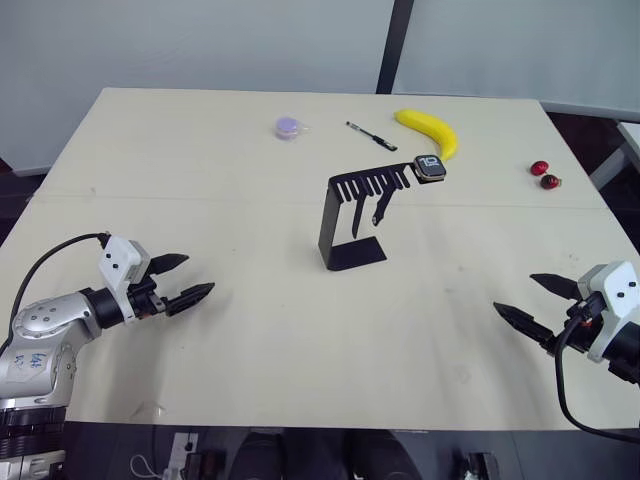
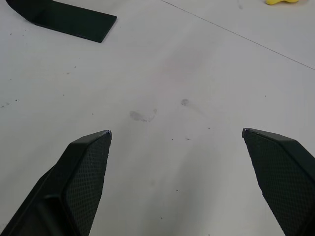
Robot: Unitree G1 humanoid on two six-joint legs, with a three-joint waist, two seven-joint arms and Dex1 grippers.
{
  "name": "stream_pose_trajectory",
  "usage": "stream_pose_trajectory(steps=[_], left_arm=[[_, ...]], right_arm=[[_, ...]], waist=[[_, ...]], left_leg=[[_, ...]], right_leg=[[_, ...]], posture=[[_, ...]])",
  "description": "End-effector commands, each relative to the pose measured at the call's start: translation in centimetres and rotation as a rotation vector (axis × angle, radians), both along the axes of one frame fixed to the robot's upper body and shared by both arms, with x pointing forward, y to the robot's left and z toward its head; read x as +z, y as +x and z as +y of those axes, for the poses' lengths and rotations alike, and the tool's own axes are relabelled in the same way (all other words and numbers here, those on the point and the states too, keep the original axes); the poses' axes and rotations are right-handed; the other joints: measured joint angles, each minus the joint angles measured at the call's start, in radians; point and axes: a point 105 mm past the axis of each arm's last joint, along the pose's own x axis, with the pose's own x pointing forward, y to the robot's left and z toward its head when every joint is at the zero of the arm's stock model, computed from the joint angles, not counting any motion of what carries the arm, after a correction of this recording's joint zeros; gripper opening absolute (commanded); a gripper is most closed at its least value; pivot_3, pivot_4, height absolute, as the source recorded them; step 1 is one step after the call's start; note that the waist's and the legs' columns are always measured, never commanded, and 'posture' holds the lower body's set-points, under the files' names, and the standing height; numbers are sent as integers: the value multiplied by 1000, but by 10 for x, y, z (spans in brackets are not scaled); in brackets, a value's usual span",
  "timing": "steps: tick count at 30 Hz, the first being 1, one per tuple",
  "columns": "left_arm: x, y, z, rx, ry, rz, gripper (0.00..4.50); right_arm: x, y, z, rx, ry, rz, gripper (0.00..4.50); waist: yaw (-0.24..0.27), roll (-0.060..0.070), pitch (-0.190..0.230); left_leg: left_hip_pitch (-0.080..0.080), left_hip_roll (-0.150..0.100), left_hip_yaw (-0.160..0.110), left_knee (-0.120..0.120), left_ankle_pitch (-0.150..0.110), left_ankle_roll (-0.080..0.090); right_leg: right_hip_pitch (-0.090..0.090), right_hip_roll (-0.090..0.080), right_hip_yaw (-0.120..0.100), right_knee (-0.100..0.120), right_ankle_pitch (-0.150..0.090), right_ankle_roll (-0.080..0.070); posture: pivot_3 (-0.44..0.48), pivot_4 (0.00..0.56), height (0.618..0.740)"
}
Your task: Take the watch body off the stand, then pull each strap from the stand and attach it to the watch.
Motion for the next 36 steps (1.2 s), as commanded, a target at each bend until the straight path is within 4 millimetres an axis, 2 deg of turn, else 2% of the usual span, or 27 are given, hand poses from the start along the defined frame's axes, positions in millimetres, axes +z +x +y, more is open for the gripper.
stream_pose_trajectory(steps=[1,10,14,18,24,29,36], left_arm=[[10,1,0,-5,-6,-35,4285],[7,1,-7,-20,-12,-33,4285],[15,5,-16,-36,-30,-54,4285],[29,3,-35,-131,-40,-73,4285],[75,-6,-84,-364,-123,-136,4285],[112,-3,-117,-472,-166,-226,4285],[142,5,-149,-581,-153,-363,4285]], right_arm=[[14,0,-6,-34,-8,-62,4500],[14,2,-3,-52,-27,-83,4500],[15,3,-2,-87,-21,-101,4500],[30,2,6,-116,-10,-159,4500],[61,-9,54,-40,13,-249,4500],[86,-16,85,17,97,-303,4500],[135,4,127,56,262,-386,4500]], waist=[[0,0,0],[0,0,0],[1,0,0],[1,0,0],[2,0,0],[2,0,0],[-8,0,0]], left_leg=[[0,0,0,0,0,0],[0,0,0,0,0,0],[0,0,0,0,0,0],[0,0,0,0,0,0],[-1,0,0,0,0,-1],[-1,0,-1,1,1,-1],[-1,0,1,2,1,-1]], right_leg=[[0,0,0,0,0,0],[0,0,0,0,0,0],[0,0,0,0,0,0],[0,0,0,0,0,0],[-1,0,0,1,0,0],[-1,2,0,1,0,0],[-2,2,2,2,1,1]], posture=[[0,150,740],[0,150,740],[0,150,740],[0,150,740],[0,150,740],[0,150,740],[0,150,740]])
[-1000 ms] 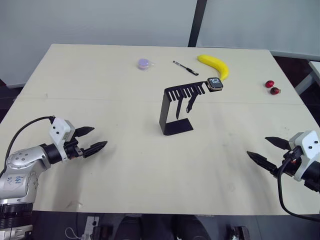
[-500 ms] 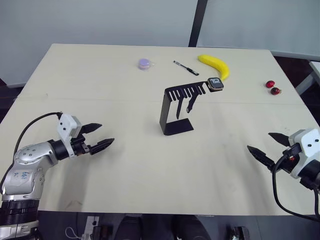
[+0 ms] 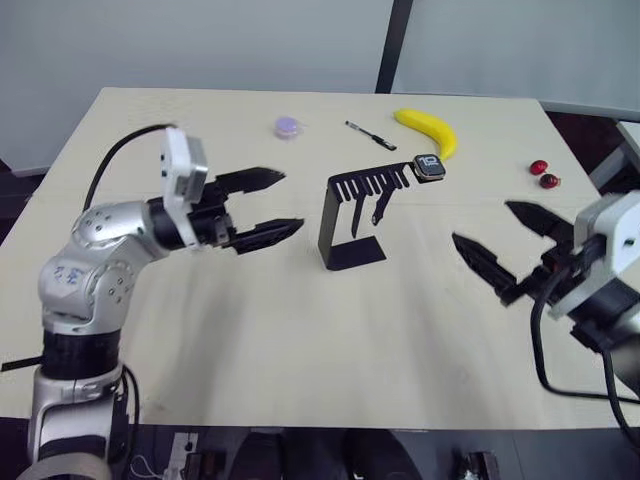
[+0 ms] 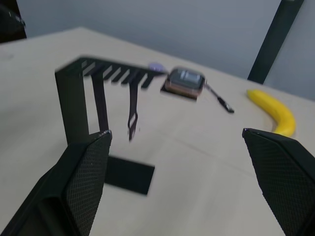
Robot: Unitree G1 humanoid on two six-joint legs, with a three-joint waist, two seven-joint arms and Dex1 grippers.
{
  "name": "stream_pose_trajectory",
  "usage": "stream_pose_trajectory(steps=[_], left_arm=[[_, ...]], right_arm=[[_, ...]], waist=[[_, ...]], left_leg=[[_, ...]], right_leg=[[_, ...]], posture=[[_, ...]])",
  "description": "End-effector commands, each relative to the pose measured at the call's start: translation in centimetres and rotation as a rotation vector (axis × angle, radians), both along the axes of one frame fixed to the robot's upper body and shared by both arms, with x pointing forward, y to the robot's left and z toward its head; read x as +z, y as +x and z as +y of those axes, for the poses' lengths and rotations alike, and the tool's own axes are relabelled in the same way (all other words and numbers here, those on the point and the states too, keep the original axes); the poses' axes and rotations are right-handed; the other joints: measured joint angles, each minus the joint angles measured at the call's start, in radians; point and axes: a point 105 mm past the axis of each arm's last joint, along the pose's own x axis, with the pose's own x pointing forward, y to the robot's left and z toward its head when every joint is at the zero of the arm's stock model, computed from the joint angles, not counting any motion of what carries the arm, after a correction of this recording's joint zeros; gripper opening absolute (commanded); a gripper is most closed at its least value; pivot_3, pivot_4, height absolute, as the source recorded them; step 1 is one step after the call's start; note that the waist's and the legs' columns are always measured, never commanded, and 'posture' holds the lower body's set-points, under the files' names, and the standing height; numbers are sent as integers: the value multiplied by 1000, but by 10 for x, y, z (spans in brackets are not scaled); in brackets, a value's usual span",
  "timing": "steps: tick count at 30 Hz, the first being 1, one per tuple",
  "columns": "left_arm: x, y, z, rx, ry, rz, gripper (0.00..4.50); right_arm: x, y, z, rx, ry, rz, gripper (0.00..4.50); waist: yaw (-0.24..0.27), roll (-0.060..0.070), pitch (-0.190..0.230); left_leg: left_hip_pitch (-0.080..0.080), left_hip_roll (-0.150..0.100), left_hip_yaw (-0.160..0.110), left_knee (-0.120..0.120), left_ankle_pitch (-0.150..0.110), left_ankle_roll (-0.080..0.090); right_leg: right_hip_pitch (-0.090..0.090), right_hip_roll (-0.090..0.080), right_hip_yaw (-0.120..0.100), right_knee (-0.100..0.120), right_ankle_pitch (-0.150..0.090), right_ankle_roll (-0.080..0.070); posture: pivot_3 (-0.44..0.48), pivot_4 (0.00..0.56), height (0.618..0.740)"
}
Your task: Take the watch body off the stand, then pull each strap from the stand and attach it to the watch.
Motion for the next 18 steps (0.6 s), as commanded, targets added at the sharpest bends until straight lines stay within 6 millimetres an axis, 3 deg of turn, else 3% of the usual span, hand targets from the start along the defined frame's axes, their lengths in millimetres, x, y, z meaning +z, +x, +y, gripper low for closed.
stream_pose_trajectory(steps=[1,10,18], left_arm=[[13,1,-8,-27,-10,-70,4285],[19,11,-22,-43,-26,-132,4285],[18,11,-24,-38,-12,-155,4285]], right_arm=[[15,7,17,0,55,-2,4500],[25,49,36,-138,133,67,4500],[21,61,41,-214,194,111,4500]], waist=[[-2,0,0],[-20,0,0],[-25,0,0]], left_leg=[[0,0,0,0,0,0],[-23,1,-2,12,0,1],[-33,1,-2,15,1,1]], right_leg=[[-1,0,0,0,0,0],[-24,-2,-1,18,0,0],[-36,-2,-1,26,0,0]], posture=[[0,150,740],[0,150,740],[0,150,740]])
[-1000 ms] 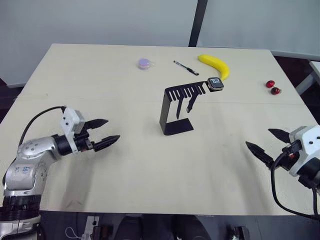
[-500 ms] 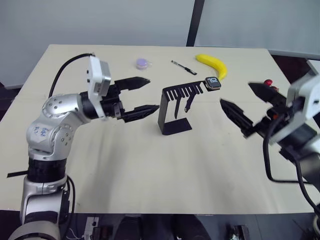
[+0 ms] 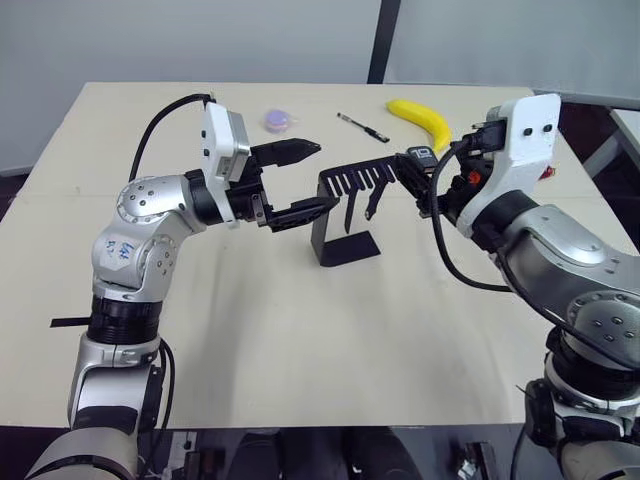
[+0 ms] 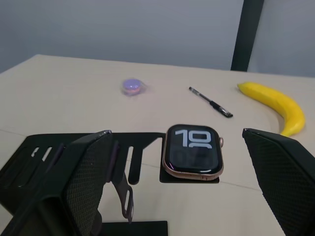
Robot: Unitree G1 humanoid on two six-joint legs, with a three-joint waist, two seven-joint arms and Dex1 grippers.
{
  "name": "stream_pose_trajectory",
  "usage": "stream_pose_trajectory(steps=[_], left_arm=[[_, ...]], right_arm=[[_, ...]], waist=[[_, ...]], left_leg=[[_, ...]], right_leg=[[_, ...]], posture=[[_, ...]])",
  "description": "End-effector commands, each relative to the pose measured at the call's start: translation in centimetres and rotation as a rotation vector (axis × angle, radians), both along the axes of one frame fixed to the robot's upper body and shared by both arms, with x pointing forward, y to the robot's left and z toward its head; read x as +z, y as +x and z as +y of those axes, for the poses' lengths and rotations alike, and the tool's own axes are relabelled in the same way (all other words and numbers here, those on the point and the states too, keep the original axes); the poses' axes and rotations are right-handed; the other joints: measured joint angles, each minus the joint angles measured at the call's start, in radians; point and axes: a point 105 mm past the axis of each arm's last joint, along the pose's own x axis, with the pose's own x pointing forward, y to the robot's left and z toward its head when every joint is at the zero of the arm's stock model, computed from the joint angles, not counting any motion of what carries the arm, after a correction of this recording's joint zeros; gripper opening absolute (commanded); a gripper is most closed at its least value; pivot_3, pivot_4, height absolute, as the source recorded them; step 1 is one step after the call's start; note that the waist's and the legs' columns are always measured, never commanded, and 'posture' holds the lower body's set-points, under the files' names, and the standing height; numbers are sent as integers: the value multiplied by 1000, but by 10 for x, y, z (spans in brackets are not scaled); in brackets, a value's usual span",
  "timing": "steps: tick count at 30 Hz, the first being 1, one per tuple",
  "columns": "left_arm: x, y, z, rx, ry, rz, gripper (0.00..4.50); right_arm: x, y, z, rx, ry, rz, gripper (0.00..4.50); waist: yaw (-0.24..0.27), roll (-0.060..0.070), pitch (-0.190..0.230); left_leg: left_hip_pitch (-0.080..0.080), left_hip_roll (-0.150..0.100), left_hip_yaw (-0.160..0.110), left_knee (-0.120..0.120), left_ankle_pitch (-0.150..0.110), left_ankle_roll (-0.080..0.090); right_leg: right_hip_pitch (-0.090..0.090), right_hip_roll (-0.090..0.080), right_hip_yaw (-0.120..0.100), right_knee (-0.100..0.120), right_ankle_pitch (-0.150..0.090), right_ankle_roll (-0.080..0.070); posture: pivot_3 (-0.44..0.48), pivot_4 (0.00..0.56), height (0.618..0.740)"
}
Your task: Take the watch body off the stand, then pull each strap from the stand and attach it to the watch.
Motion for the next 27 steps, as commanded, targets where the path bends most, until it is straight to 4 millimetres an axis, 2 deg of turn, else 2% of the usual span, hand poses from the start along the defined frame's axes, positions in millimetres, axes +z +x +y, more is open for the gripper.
stream_pose_trajectory(steps=[1,7,25,27], left_arm=[[12,-5,-1,-10,-2,-63,4285],[12,-6,0,-9,0,-68,4285],[13,-7,0,-1,-3,-76,4285],[13,-6,-1,-1,-5,-75,4500]], right_arm=[[14,-3,-2,-31,7,-54,4500],[19,6,0,-63,17,-53,4500],[18,13,0,-61,19,-39,4500],[17,14,0,-56,20,-29,3991]], waist=[[0,0,0],[-6,0,0],[-23,0,0],[-23,0,0]], left_leg=[[0,0,0,0,0,0],[0,0,0,0,1,0],[0,0,-1,0,1,0],[0,0,-1,0,1,0]], right_leg=[[0,0,0,0,0,0],[0,0,0,0,0,0],[0,0,-1,1,0,0],[0,0,-1,1,0,0]], posture=[[0,150,740],[0,150,740],[0,150,740],[0,150,740]])
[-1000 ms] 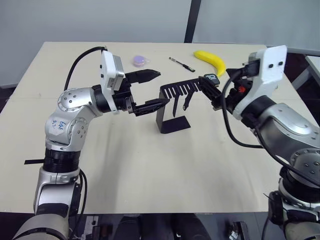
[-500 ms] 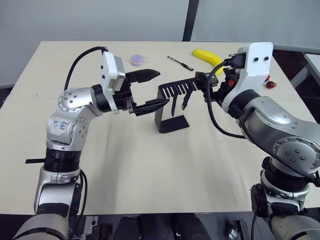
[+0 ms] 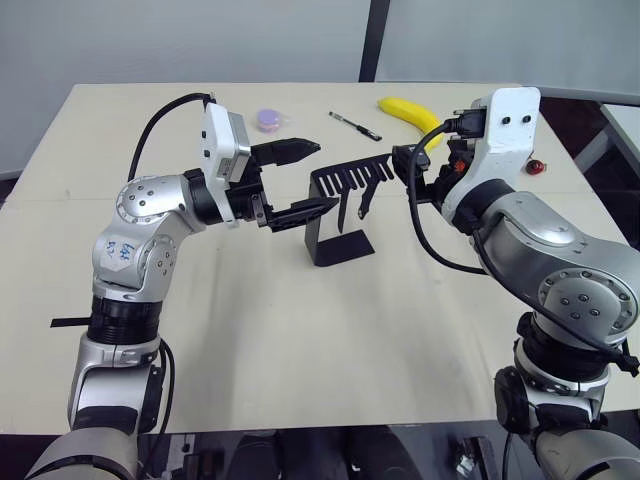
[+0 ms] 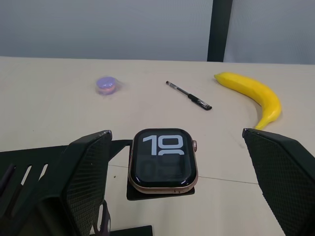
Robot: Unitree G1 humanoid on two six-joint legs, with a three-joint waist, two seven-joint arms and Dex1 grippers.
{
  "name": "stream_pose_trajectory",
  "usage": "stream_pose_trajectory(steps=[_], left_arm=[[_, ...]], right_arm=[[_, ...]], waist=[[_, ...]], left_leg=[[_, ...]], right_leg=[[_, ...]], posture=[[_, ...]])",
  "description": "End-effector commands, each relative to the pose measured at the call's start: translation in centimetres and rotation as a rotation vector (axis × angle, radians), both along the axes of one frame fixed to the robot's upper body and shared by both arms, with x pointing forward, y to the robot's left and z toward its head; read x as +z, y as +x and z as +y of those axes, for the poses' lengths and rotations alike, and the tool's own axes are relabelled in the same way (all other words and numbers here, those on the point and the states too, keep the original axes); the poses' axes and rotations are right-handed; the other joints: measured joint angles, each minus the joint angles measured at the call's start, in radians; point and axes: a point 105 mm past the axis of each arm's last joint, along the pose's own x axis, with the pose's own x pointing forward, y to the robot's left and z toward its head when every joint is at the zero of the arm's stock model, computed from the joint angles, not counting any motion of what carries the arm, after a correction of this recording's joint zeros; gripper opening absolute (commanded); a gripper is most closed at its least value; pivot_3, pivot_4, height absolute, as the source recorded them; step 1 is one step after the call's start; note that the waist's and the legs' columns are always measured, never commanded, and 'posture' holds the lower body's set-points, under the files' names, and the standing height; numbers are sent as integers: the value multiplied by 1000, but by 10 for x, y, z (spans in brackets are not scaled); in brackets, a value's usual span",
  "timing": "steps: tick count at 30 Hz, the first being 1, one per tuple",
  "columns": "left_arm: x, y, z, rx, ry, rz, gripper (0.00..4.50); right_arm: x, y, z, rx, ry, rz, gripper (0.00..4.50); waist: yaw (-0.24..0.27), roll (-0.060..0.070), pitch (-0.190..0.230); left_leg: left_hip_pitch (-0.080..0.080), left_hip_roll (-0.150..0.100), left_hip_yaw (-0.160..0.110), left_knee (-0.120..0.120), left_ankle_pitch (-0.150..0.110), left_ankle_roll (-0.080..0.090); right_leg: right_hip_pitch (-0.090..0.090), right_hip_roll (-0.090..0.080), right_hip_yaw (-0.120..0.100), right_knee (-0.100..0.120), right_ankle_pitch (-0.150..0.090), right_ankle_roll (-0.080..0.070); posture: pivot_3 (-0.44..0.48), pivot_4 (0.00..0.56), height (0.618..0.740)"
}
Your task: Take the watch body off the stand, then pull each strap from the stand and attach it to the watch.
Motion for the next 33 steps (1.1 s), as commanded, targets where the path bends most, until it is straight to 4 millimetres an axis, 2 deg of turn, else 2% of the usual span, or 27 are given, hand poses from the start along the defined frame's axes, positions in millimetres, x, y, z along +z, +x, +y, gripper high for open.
stream_pose_trajectory(steps=[1,33], left_arm=[[13,-5,-1,-7,-9,-67,4500],[16,-5,-2,3,-6,-86,4500]], right_arm=[[12,-2,-2,10,16,-38,3991],[1,4,-3,23,10,-4,3991]], waist=[[0,0,0],[0,0,0]], left_leg=[[0,0,0,0,0,0],[0,0,0,0,0,0]], right_leg=[[0,0,0,0,0,0],[0,0,0,0,0,0]], posture=[[0,150,740],[0,150,740]])
